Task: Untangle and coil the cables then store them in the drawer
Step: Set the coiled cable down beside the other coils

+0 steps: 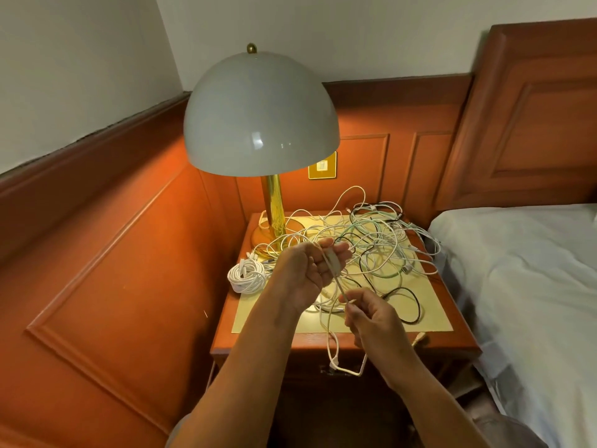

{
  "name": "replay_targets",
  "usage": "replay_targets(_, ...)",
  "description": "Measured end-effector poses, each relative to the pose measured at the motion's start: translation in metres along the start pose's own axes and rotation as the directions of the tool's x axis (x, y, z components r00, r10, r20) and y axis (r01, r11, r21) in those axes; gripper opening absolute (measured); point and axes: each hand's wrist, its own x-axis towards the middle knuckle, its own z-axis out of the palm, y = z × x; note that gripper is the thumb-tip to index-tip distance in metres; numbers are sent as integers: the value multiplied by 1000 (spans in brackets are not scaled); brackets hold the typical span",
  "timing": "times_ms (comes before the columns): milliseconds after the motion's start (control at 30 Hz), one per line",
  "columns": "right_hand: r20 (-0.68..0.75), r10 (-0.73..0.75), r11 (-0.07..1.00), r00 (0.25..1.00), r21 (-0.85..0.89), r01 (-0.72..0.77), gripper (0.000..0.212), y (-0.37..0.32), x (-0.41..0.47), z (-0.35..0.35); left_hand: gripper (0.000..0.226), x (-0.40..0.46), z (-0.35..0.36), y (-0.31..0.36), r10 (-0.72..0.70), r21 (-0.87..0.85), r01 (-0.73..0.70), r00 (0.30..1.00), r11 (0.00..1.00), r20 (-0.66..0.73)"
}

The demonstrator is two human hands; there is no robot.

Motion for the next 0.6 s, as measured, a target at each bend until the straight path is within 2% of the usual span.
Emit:
replay_targets(233, 58, 3, 1000, 998, -6, -2, 21, 8, 2, -4, 28, 0, -10, 5, 75, 100, -73, 997, 992, -16)
replay_targets(333, 104, -31, 1000, 994, 8, 30, 15, 5, -2, -2, 35, 0, -13, 6, 25, 159, -18, 999, 987, -46)
replay_targets(400, 60, -70, 997, 996, 26, 69, 14, 4, -6, 1, 38, 2, -15, 9, -46, 160, 59, 996, 985, -83)
replay_targets(500, -109, -149, 988, 983, 34, 153, 18, 3, -16, 0, 40, 11, -21, 18, -151, 72, 163, 977, 984, -149)
replay_targets(600, -112, -203, 978, 973, 30, 208, 19, 8, -26, 2, 39, 23, -20, 23, -209, 40, 222, 956, 974, -208)
